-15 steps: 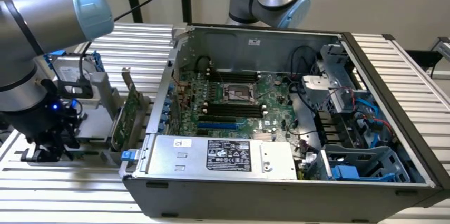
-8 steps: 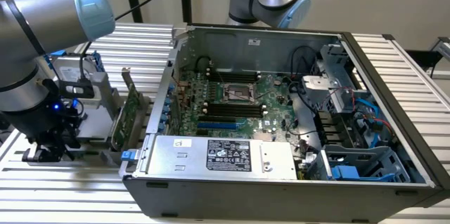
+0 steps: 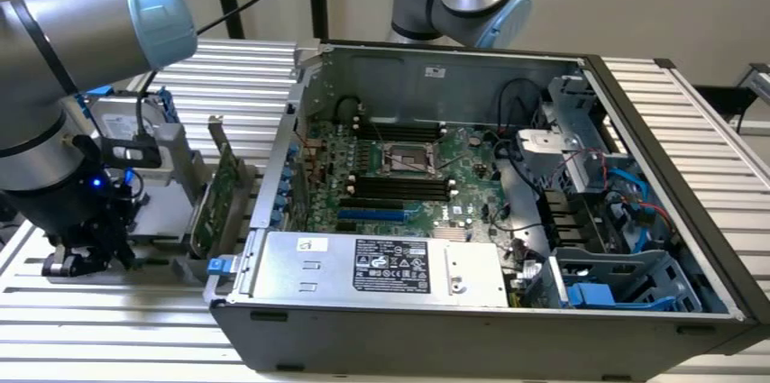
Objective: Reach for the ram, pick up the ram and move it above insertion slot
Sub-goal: 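Pick up the ram and move it above insertion slot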
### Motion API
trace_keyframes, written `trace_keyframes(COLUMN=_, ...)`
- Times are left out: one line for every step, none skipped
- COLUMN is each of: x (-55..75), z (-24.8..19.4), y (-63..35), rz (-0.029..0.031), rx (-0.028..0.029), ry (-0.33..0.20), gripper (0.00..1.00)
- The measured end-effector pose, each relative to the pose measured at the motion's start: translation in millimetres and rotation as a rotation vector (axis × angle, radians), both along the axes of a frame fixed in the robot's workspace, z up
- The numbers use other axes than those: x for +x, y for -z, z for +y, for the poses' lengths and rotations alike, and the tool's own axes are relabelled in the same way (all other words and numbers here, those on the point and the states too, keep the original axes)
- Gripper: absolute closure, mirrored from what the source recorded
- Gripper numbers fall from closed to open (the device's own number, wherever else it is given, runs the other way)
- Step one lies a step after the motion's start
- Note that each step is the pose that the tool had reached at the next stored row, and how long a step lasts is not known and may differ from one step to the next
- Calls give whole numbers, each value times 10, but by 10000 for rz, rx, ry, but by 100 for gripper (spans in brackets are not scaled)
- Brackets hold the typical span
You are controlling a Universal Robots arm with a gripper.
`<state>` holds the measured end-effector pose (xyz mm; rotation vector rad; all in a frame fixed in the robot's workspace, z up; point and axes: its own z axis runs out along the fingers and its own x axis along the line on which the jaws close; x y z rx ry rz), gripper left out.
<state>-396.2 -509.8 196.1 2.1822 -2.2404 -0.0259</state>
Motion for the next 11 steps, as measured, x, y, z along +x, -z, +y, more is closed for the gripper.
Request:
trace_keyframes(x=0, z=0, y=0, rz=2, rx=1, ry=0, gripper=82)
trace_keyframes(x=0, z=0, y=0, rz=4, rx=0, ry=1, gripper=82)
trace_keyframes(x=0, z=0, y=0, rz=7, rx=0, ry=1, gripper=82)
trace_keyframes(x=0, z=0, y=0, rz=9, rx=-1, ry=0, gripper=82)
trace_keyframes(x=-1, z=0, y=0, rz=10, rx=1, ry=0, gripper=82)
trace_keyframes(x=0, z=0, y=0, rz=10, rx=1, ry=1, gripper=86)
trace_keyframes(x=0, z=0, y=0, rz=9, rx=0, ry=1, gripper=86)
trace_keyframes(x=0, z=0, y=0, rz=9, rx=0, ry=1, gripper=86)
trace_keyframes(x=0, z=0, y=0, rz=8, rx=0, ry=1, gripper=86)
trace_keyframes(x=0, z=0, y=0, rz=8, rx=1, ry=1, gripper=86)
trace_keyframes(x=0, z=0, y=0, rz=9, rx=0, ry=1, gripper=86)
